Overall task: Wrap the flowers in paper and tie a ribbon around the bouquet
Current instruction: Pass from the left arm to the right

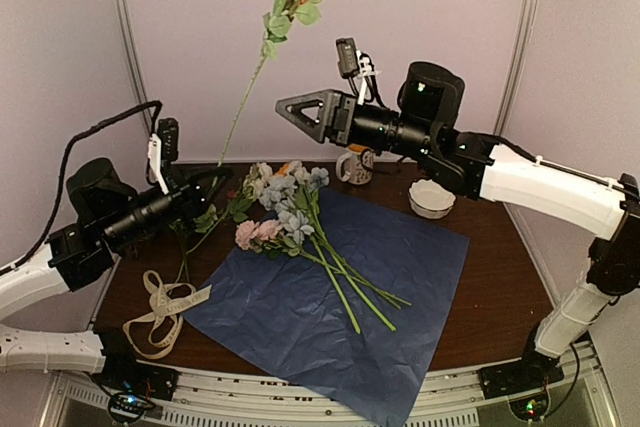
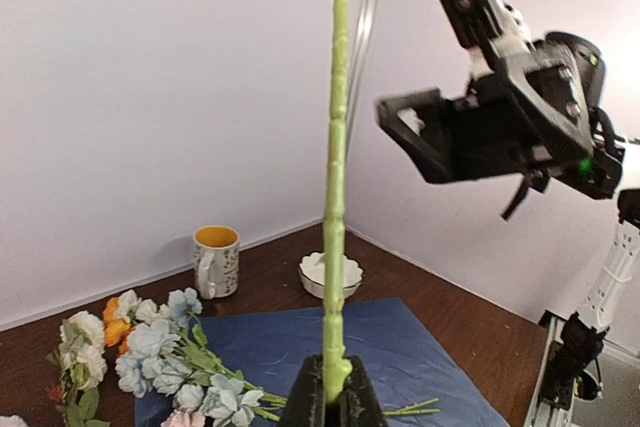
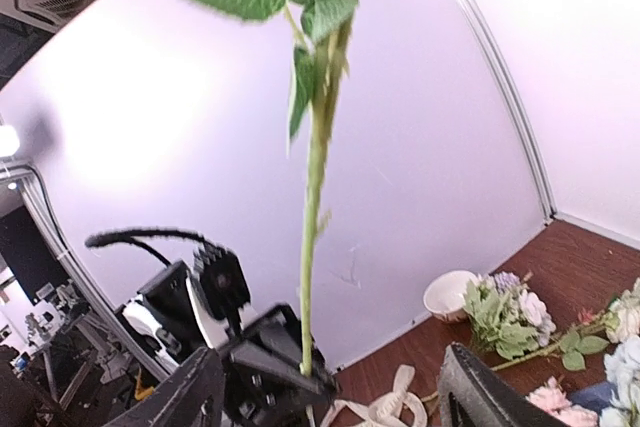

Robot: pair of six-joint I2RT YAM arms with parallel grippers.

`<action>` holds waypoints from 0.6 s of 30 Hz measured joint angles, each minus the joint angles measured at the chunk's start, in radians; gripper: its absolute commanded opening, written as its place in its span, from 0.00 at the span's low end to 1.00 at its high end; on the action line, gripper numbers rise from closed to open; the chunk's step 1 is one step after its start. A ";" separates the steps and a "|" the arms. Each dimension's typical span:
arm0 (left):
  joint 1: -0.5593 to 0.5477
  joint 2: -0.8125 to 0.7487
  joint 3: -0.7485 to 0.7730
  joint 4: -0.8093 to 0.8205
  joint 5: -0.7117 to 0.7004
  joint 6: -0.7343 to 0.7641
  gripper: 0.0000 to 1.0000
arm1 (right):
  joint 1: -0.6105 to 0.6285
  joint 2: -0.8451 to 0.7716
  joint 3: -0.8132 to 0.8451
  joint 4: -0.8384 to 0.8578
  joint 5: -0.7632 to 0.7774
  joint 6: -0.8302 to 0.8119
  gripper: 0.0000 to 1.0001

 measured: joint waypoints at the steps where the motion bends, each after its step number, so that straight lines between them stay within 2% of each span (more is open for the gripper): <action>1: -0.027 0.018 0.001 0.010 0.002 0.006 0.00 | 0.001 0.018 0.012 0.035 -0.002 0.021 0.75; 2: -0.055 0.040 0.001 0.022 0.004 0.012 0.00 | 0.003 0.040 0.027 0.071 -0.002 0.045 0.74; 3: -0.079 0.063 0.002 0.032 0.005 0.015 0.00 | 0.005 0.057 0.039 0.092 -0.002 0.062 0.66; 7: -0.147 0.154 0.005 0.061 0.011 0.025 0.00 | 0.005 0.098 0.063 0.137 0.005 0.120 0.05; 8: -0.156 0.170 0.005 0.068 0.013 0.027 0.00 | 0.005 0.098 0.062 0.139 0.007 0.129 0.00; 11: -0.167 0.185 0.010 0.098 0.014 0.032 0.00 | 0.002 0.087 0.035 0.166 0.041 0.158 0.00; 12: -0.167 0.187 0.011 0.100 0.014 0.034 0.12 | -0.002 0.075 0.018 0.168 0.056 0.165 0.00; 14: -0.167 0.194 0.019 0.097 0.014 0.040 0.52 | -0.005 0.049 -0.014 0.163 0.085 0.173 0.00; 15: -0.167 0.200 0.026 0.091 0.010 0.047 0.66 | -0.008 0.037 -0.027 0.156 0.098 0.175 0.00; 18: -0.168 0.204 0.044 0.059 -0.008 0.047 0.84 | -0.042 -0.005 -0.052 0.097 0.134 0.168 0.00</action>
